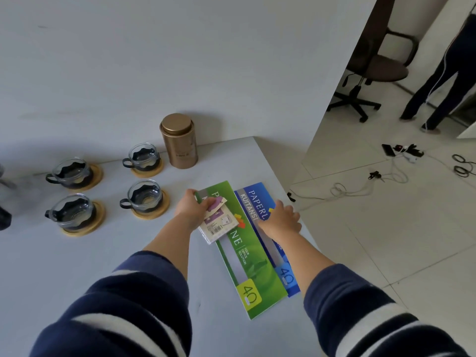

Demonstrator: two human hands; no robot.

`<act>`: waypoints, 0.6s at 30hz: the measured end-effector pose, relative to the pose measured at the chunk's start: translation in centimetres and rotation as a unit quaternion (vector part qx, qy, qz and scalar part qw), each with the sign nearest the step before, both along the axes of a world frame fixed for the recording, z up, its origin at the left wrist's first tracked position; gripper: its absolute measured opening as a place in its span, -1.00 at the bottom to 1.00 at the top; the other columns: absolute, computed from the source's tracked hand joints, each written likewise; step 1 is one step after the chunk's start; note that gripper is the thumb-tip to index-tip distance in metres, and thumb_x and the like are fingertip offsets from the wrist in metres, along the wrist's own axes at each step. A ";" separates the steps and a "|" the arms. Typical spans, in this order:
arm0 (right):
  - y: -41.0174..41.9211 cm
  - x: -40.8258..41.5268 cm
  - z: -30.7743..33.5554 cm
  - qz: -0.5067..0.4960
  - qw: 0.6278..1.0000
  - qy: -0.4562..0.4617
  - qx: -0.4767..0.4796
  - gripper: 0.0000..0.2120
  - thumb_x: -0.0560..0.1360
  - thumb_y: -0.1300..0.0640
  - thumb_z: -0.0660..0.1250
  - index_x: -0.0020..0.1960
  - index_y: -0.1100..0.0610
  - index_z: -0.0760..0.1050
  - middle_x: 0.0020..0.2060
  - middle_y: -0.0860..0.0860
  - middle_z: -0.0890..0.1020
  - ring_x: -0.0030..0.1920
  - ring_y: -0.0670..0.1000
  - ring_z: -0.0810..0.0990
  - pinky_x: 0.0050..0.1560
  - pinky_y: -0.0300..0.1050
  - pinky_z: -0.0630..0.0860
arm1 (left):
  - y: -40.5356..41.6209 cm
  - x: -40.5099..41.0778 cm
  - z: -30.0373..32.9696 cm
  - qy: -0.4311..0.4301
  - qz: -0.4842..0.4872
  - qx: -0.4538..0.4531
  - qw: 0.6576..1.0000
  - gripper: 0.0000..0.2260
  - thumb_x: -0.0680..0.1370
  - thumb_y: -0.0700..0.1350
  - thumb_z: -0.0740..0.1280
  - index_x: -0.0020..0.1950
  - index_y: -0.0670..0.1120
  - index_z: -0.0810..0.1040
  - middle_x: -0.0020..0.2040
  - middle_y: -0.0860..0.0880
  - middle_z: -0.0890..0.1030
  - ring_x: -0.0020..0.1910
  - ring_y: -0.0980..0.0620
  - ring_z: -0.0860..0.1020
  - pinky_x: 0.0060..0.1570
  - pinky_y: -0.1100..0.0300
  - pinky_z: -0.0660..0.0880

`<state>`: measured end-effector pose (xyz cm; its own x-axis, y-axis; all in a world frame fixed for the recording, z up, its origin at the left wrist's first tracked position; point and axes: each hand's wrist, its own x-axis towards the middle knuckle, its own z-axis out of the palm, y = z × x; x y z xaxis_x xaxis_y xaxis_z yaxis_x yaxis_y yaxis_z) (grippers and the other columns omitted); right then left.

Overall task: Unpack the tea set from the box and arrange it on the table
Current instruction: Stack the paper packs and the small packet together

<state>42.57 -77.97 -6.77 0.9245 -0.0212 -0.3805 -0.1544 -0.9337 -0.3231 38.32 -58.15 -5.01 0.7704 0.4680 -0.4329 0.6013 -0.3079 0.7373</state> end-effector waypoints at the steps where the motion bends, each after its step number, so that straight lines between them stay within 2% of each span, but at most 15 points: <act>1: 0.0 0.5 -0.1 -0.011 1.000 0.012 -0.006 -0.20 0.41 -0.10 0.43 0.48 0.11 0.11 0.39 0.16 0.29 0.38 0.20 0.28 0.30 0.07 0.34 | 0.1 0.2 -0.2 0.002 -0.001 -0.002 1.000 -0.50 0.54 0.06 0.35 0.37 -0.13 0.29 0.08 -0.15 0.58 0.03 -0.19 0.62 0.06 -0.07 0.57; 4: 0.3 2.2 -0.2 -0.033 0.997 0.070 -0.013 -0.08 0.26 -0.12 0.56 0.41 0.18 0.15 0.36 0.17 0.31 0.37 0.17 0.28 0.31 0.02 0.32 | 0.5 0.8 -0.7 0.000 0.008 -0.020 1.000 -0.53 0.54 0.05 0.35 0.35 -0.11 0.31 0.02 -0.13 0.60 -0.04 -0.16 0.64 0.02 -0.06 0.59; 7: 0.9 3.9 -0.4 -0.046 0.993 0.107 0.002 -0.06 0.22 -0.05 0.60 0.39 0.17 0.14 0.34 0.16 0.29 0.36 0.17 0.28 0.27 0.01 0.35 | 1.1 1.7 -0.6 -0.011 0.016 -0.047 0.999 -0.59 0.55 0.02 0.34 0.33 -0.09 0.33 -0.14 -0.06 0.59 -0.25 -0.02 0.61 -0.24 0.10 0.56; 9: 1.5 5.4 -0.7 -0.070 0.990 0.088 0.081 -0.15 0.30 0.11 0.57 0.40 0.17 0.12 0.35 0.16 0.32 0.32 0.18 0.37 0.19 0.03 0.44 | 1.7 2.8 -0.3 -0.022 0.021 -0.051 0.998 -0.62 0.56 0.01 0.33 0.32 -0.08 0.34 -0.20 -0.02 0.57 -0.31 0.04 0.57 -0.34 0.18 0.51; 10: 1.9 6.3 -0.7 -0.083 0.984 0.077 0.139 -0.21 0.35 0.19 0.52 0.40 0.18 0.12 0.34 0.16 0.36 0.25 0.17 0.44 0.11 0.00 0.49 | 2.1 3.6 0.0 -0.028 0.025 -0.056 0.998 -0.62 0.56 0.02 0.32 0.32 -0.07 0.34 -0.20 -0.01 0.57 -0.31 0.04 0.57 -0.32 0.16 0.53; 12: 2.8 8.2 -0.4 -0.093 0.967 0.068 0.228 -0.38 0.45 0.28 0.41 0.39 0.21 0.17 0.31 0.17 0.43 0.08 0.12 0.50 -0.02 -0.07 0.46 | 2.8 5.7 0.4 -0.036 0.029 -0.060 0.997 -0.59 0.56 0.04 0.33 0.35 -0.05 0.34 -0.18 -0.01 0.58 -0.29 0.04 0.58 -0.25 0.13 0.55; 14: 4.0 10.4 -0.3 -0.080 0.955 0.063 0.279 -0.56 0.51 0.30 0.32 0.35 0.22 0.27 0.27 0.17 0.46 0.05 0.12 0.50 0.01 -0.04 0.47 | 3.1 8.1 0.8 -0.047 0.024 -0.050 0.997 -0.52 0.55 0.05 0.33 0.41 -0.05 0.31 -0.16 0.04 0.56 -0.28 0.08 0.57 -0.30 0.18 0.52; 16: 5.4 12.6 -0.6 -0.074 0.945 0.054 0.313 -0.65 0.52 0.32 0.29 0.29 0.19 0.36 0.22 0.16 0.49 0.07 0.13 0.54 0.11 0.03 0.50 | 3.0 10.6 0.9 -0.060 0.018 -0.026 0.998 -0.46 0.55 0.04 0.34 0.47 -0.08 0.28 -0.02 0.02 0.58 -0.19 0.09 0.54 -0.24 0.20 0.48; 18: 6.6 14.7 -0.9 -0.080 0.939 0.037 0.334 -0.65 0.50 0.31 0.31 0.26 0.17 0.39 0.18 0.12 0.52 0.02 0.06 0.50 0.10 -0.01 0.49 | 2.7 13.0 0.7 -0.057 0.019 0.000 0.998 -0.44 0.55 0.04 0.34 0.49 -0.10 0.27 0.26 -0.10 0.54 0.00 -0.01 0.55 -0.10 0.14 0.48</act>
<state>57.23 -71.41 -7.67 0.9001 0.1095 -0.4217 -0.3201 -0.4903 -0.8106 51.32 -55.43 -4.30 0.7960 0.4989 -0.3428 0.5248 -0.2868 0.8014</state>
